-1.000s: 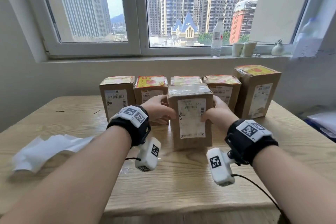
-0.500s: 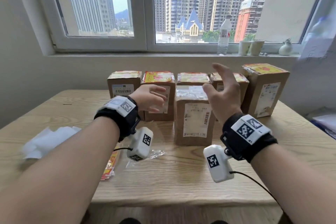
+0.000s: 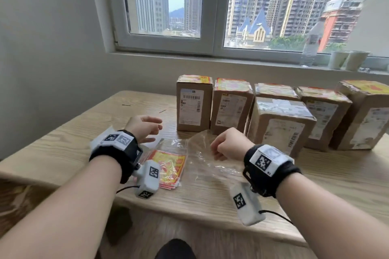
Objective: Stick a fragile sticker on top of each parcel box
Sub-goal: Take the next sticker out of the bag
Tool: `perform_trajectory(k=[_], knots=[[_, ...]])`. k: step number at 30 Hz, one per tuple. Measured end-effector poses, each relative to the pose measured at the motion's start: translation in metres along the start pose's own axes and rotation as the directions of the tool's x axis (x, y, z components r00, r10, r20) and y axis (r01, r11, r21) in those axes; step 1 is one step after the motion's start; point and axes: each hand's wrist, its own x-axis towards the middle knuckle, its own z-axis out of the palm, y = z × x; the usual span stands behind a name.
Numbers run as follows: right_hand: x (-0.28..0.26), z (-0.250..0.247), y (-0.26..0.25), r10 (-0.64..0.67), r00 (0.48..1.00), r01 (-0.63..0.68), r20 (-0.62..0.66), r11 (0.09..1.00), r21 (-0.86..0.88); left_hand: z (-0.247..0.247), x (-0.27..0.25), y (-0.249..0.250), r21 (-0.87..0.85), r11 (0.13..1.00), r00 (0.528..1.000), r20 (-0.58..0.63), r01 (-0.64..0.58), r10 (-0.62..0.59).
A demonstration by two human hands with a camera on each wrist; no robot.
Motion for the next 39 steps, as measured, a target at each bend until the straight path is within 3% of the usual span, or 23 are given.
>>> perform_trajectory(k=[3,9,16,23,27,32,39], knots=[[0.010,0.022,-0.005,-0.017,0.996,0.013,0.083,0.999,0.042,-0.002,0.003,-0.025,-0.020,0.997,0.997,0.012,0.071,-0.071],[0.035,0.057,-0.009,-0.025,0.988,0.048,0.153,0.987,-0.151,0.003,0.009,-0.055,-0.139,0.983,0.992,0.047,0.120,-0.115],[0.050,0.073,-0.009,-0.015,0.989,0.056,0.149,0.959,-0.277,-0.003,0.010,-0.064,-0.201,0.968,0.985,0.116,0.152,-0.130],[0.053,0.075,-0.003,-0.011,0.996,0.024,0.085,0.987,-0.157,-0.008,0.008,-0.065,-0.206,0.965,0.981,0.137,0.163,-0.137],[0.045,0.065,-0.006,-0.023,0.997,0.040,0.071,0.971,-0.237,-0.007,0.006,-0.065,-0.129,0.982,0.984,0.131,0.140,-0.123],[0.032,0.039,-0.006,0.032,0.992,-0.044,-0.124,0.995,-0.095,0.002,0.005,-0.061,0.029,0.996,0.996,0.039,0.085,-0.086],[0.008,-0.004,-0.012,-0.109,0.935,0.094,-0.339,0.994,-0.059,0.018,0.001,-0.043,0.245,0.969,0.999,-0.034,0.033,-0.025]])
